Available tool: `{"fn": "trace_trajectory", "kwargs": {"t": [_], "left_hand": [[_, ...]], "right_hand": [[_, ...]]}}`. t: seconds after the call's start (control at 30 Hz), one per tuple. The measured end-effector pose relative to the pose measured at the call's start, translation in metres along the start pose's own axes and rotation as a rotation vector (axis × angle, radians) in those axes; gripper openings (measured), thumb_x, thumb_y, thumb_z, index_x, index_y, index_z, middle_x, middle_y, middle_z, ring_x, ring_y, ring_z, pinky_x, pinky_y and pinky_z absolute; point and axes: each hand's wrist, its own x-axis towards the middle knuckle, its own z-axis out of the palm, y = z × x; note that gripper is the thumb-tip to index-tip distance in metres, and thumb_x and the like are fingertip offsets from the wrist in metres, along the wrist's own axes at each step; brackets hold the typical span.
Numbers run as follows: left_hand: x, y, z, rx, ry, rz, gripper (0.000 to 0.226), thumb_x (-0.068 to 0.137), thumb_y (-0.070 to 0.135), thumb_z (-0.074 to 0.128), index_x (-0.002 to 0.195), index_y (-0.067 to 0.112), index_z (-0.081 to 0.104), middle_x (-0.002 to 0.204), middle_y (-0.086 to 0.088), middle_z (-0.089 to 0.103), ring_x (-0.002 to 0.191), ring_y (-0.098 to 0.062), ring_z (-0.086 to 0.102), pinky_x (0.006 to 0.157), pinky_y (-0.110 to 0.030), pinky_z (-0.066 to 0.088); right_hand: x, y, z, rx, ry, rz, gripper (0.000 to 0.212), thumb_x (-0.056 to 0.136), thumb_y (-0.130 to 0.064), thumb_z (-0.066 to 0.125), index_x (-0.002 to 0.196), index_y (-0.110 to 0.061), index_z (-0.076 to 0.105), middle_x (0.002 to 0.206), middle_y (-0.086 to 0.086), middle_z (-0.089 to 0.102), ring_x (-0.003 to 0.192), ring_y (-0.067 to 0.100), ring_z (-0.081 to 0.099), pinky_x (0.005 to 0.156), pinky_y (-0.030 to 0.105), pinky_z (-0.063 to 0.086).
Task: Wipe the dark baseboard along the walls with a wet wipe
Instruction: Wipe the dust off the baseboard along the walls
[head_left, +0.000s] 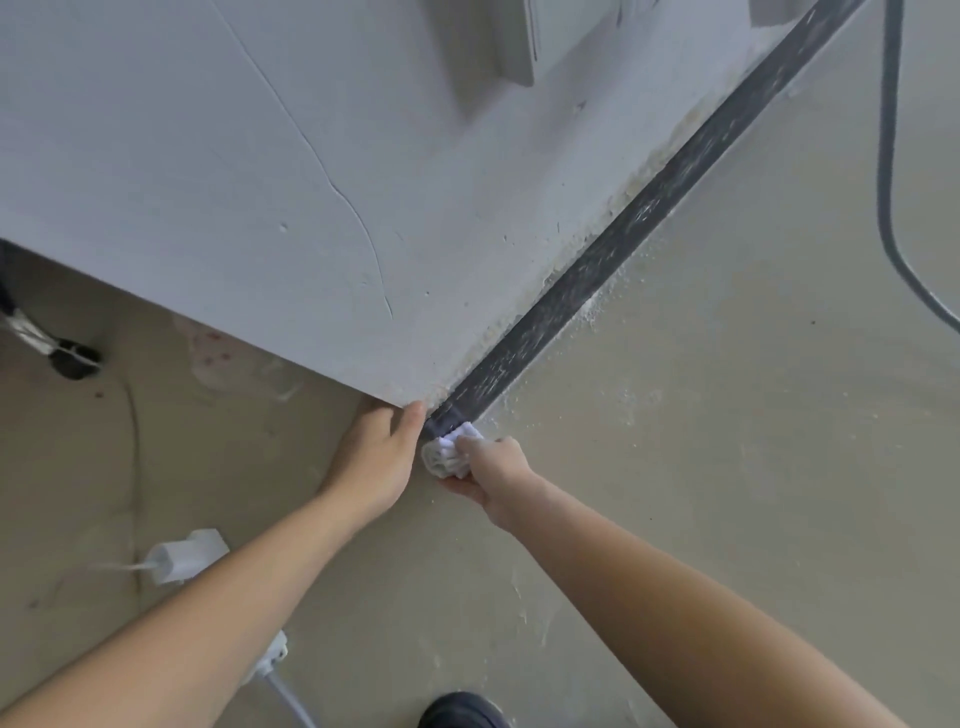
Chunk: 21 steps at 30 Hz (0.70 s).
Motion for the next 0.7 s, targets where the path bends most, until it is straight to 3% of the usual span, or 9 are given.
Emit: {"fn": "trace_trajectory", "kwargs": {"t": [0.03, 0.1, 0.17, 0.3, 0.43, 0.53, 0.6, 0.7], "left_hand": [[-0.003, -0.005, 0.001, 0.054, 0.004, 0.019, 0.035, 0.1, 0.038, 0.035, 0.108, 0.015, 0.06, 0.109, 0.003, 0.058, 0.103, -0.019, 0.054, 0.08, -0.028, 0.038], [-0.011, -0.011, 0.005, 0.132, -0.001, 0.104, 0.034, 0.101, 0.031, 0.034, 0.125, 0.015, 0.053, 0.128, 0.003, 0.047, 0.117, -0.018, 0.048, 0.085, -0.024, 0.034], [-0.016, -0.014, 0.006, 0.2, 0.006, 0.163, 0.038, 0.101, 0.024, 0.034, 0.137, 0.014, 0.043, 0.141, 0.002, 0.038, 0.124, -0.018, 0.042, 0.086, -0.02, 0.031], [-0.014, -0.021, 0.003, 0.31, 0.048, 0.224, 0.043, 0.101, 0.017, 0.032, 0.143, 0.012, 0.038, 0.149, 0.003, 0.033, 0.129, -0.02, 0.04, 0.092, -0.021, 0.033], [-0.011, -0.026, 0.003, 0.373, 0.031, 0.221, 0.046, 0.099, 0.016, 0.031, 0.146, 0.015, 0.033, 0.151, 0.006, 0.03, 0.127, -0.022, 0.042, 0.098, -0.03, 0.04], [-0.013, -0.024, 0.002, 0.428, -0.006, 0.223, 0.049, 0.099, 0.014, 0.031, 0.148, 0.012, 0.026, 0.156, 0.006, 0.018, 0.133, -0.022, 0.036, 0.101, -0.029, 0.037], [-0.015, -0.022, 0.003, 0.447, -0.012, 0.224, 0.052, 0.099, 0.012, 0.031, 0.15, 0.013, 0.021, 0.158, 0.009, 0.008, 0.133, -0.023, 0.035, 0.1, -0.029, 0.037], [-0.014, -0.022, 0.002, 0.444, -0.014, 0.216, 0.057, 0.097, 0.008, 0.033, 0.151, 0.018, 0.016, 0.158, 0.011, 0.005, 0.134, -0.022, 0.034, 0.1, -0.03, 0.038]], "right_hand": [[-0.001, -0.005, 0.002, 0.032, -0.005, 0.013, 0.028, 0.091, 0.011, 0.036, 0.099, 0.006, 0.061, 0.067, 0.01, 0.042, 0.058, 0.02, 0.044, 0.099, 0.051, 0.044], [0.001, -0.014, 0.003, 0.04, 0.011, 0.023, 0.019, 0.09, 0.008, 0.047, 0.102, 0.008, 0.062, 0.08, 0.017, 0.056, 0.064, 0.025, 0.056, 0.078, 0.041, 0.059], [0.001, -0.025, 0.0, 0.012, 0.018, 0.029, 0.022, 0.089, 0.004, 0.054, 0.11, 0.011, 0.056, 0.093, 0.024, 0.061, 0.064, 0.027, 0.063, 0.064, 0.035, 0.061], [-0.005, -0.056, -0.026, 0.13, -0.084, -0.048, 0.012, 0.093, 0.002, 0.049, 0.097, 0.009, 0.058, 0.097, 0.023, 0.063, 0.068, 0.023, 0.065, 0.059, 0.024, 0.06], [0.004, -0.08, -0.062, 0.455, 0.107, -0.199, 0.021, 0.095, -0.003, 0.047, 0.111, 0.003, 0.058, 0.094, 0.019, 0.063, 0.064, 0.021, 0.063, 0.053, 0.025, 0.057], [0.009, -0.055, -0.052, 0.105, 0.065, -0.088, 0.028, 0.09, 0.0, 0.048, 0.116, 0.005, 0.058, 0.108, 0.025, 0.065, 0.053, 0.019, 0.063, 0.048, 0.026, 0.054], [0.008, -0.027, -0.027, -0.093, -0.013, 0.033, 0.028, 0.09, -0.001, 0.052, 0.118, 0.004, 0.056, 0.108, 0.024, 0.064, 0.059, 0.022, 0.065, 0.048, 0.029, 0.056], [0.005, -0.008, 0.004, -0.11, -0.113, 0.113, 0.017, 0.093, 0.0, 0.049, 0.107, 0.003, 0.058, 0.097, 0.021, 0.062, 0.066, 0.024, 0.063, 0.052, 0.03, 0.058]]}}
